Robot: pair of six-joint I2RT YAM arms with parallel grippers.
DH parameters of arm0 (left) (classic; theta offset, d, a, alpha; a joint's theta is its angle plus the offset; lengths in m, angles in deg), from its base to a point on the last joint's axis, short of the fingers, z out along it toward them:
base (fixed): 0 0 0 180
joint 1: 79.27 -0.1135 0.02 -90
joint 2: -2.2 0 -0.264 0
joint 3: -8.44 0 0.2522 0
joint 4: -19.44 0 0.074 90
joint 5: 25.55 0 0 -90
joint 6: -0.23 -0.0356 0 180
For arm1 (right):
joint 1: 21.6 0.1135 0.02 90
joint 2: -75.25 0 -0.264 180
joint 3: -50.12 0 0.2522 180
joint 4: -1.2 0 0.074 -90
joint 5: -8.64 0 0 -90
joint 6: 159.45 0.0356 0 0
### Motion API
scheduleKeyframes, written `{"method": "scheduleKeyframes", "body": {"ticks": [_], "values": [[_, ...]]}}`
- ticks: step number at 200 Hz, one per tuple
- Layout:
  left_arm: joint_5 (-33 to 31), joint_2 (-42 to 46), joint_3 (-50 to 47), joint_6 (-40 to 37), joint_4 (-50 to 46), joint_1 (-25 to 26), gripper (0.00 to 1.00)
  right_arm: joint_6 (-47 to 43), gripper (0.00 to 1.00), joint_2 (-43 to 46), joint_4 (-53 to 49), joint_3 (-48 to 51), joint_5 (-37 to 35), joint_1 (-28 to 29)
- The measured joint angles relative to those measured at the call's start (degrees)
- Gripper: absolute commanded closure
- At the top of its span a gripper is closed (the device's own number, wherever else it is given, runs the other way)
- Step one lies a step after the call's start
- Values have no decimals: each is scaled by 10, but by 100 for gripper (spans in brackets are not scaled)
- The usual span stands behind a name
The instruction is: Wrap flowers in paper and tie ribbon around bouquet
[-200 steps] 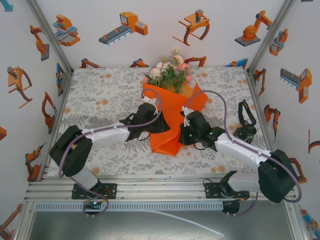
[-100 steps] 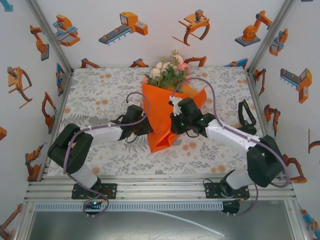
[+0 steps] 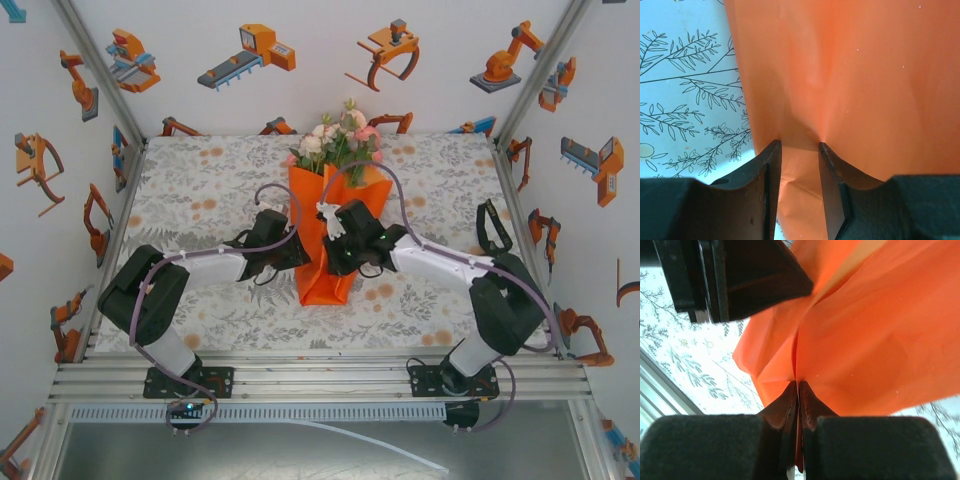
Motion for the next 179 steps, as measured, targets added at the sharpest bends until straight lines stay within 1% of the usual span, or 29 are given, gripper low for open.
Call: {"method": "scheduleKeyframes", "body": {"ticks": [7,20,30,39,63,85,104,112,132,140,154,159,169,179], "values": [[0,1,0,-2,0,1,63,6,74,22,-1,16,-15,0],[-1,7,0,-6,-4,5,63,22,54,71,-8,49,-48,0],[-4,18,0,-12,-14,13,62,41,47,106,-13,73,-73,0],[-7,30,0,-20,-22,22,62,52,46,132,-15,93,-96,-1],[-17,63,8,-45,-37,54,62,89,49,176,-27,132,-147,-10],[-17,66,29,-61,-41,81,62,130,48,200,-31,160,-171,-45],[-15,50,43,-67,-38,101,62,160,48,228,-28,184,-172,-85],[-13,38,48,-67,-38,108,62,170,49,238,-26,193,-168,-101],[0,-2,65,-69,-35,123,62,193,56,268,-21,214,-154,-138],[3,-18,72,-69,-33,127,62,199,63,276,-21,218,-151,-146],[11,-42,79,-69,-27,132,62,208,85,292,-21,224,-146,-155],[14,-49,80,-69,-25,134,62,207,91,297,-21,226,-144,-156],[17,-58,81,-68,-23,134,62,214,97,307,-18,229,-140,-158],[19,-64,81,-67,-23,134,62,211,100,315,-15,231,-130,-158]]}}
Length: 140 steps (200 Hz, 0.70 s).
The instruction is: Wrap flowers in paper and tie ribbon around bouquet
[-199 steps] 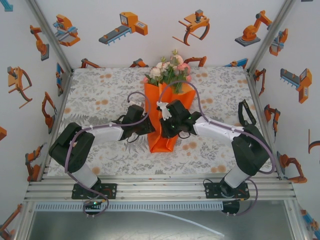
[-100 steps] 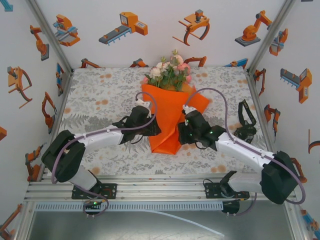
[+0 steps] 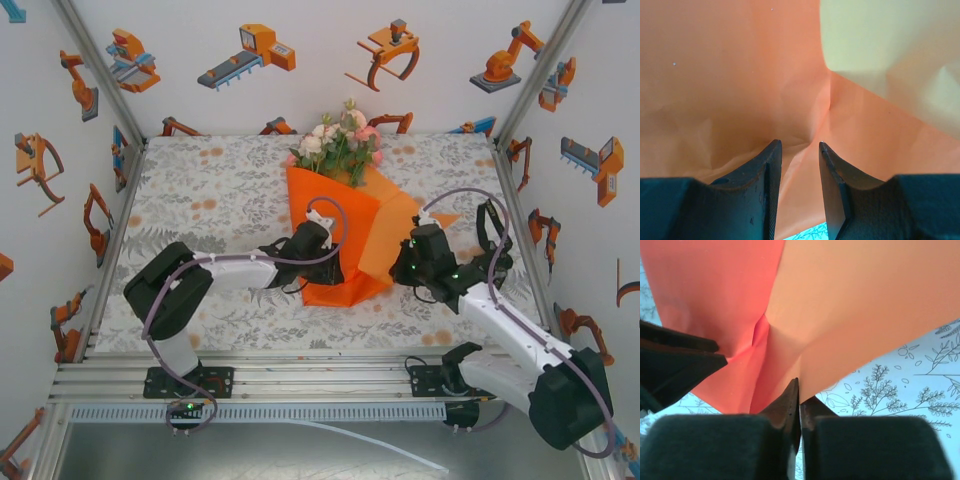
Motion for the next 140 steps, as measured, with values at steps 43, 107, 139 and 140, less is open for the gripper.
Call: {"method": "scheduleKeyframes", "body": {"ticks": [43,107,139,140], "values": [[0,-3,0,1,9,0,63,-30,100,-4,41,-4,91,3],[3,-14,0,18,26,0,63,-85,98,-167,184,-55,243,43],[13,-5,-12,43,47,-10,63,-115,98,-209,193,-59,255,43],[13,-3,-14,45,48,-11,63,-116,98,-209,194,-59,255,43]]}}
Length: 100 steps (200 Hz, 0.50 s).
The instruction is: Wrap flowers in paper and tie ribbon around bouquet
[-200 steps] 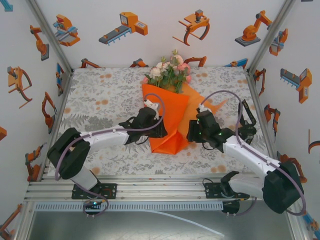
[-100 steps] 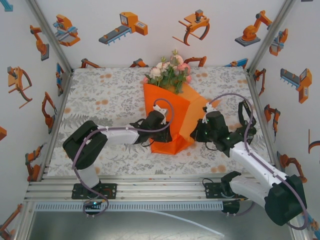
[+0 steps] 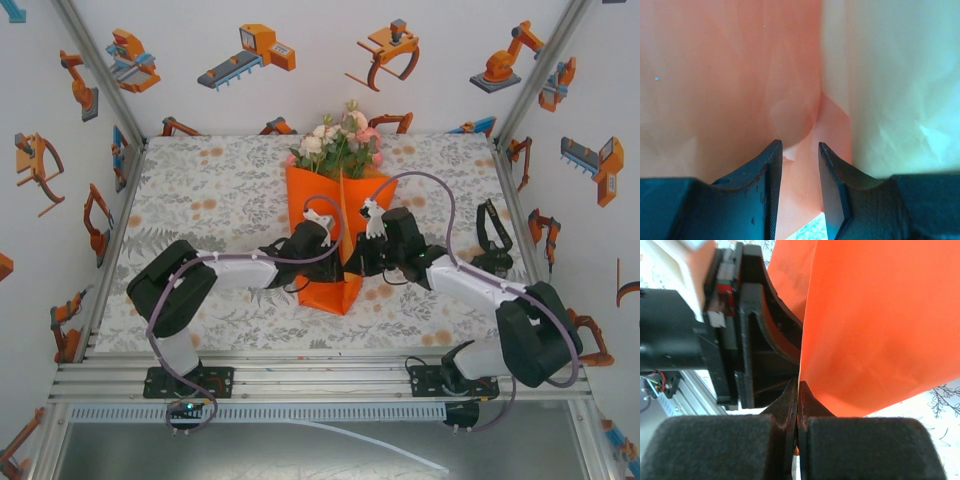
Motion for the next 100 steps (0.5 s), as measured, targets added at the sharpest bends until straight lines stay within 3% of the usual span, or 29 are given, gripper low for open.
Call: {"method": "scheduleKeyframes", "body": {"ticks": [77,100], "values": [[-50,147,-62,88,-28,-60,65,-21,98,-52,25,-15,28,0],[-52,178,-63,118,-43,-79,57,-29,97,-68,26,-27,34,4]]}}
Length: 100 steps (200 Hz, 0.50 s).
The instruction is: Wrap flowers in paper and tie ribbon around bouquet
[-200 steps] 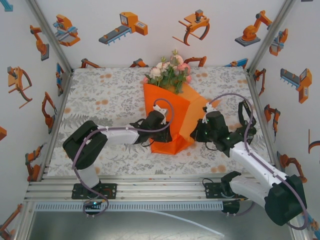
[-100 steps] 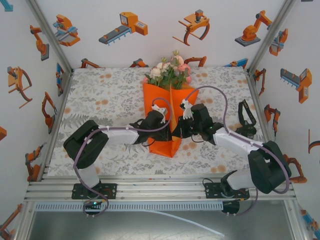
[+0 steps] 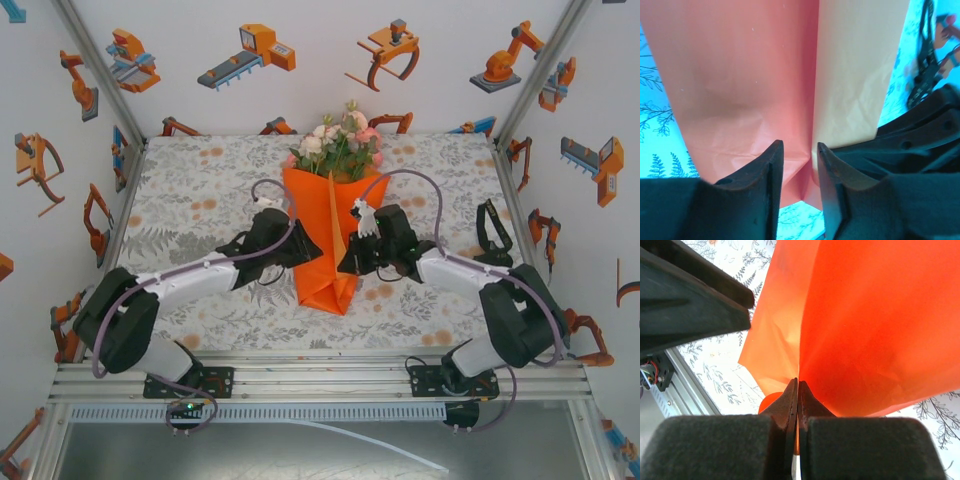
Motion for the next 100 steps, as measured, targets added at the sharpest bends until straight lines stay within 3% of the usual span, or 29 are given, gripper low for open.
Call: {"method": "scheduleKeyframes", "body": {"ticks": [31,57,100], "values": [[0,11,28,35,-30,-26,51,-7,95,-35,4,-24,8,14],[-5,10,70,46,-51,-27,39,-11,94,-66,8,-38,13,25],[-15,-31,104,65,-61,-35,35,-16,90,-92,10,-54,15,38]]}}
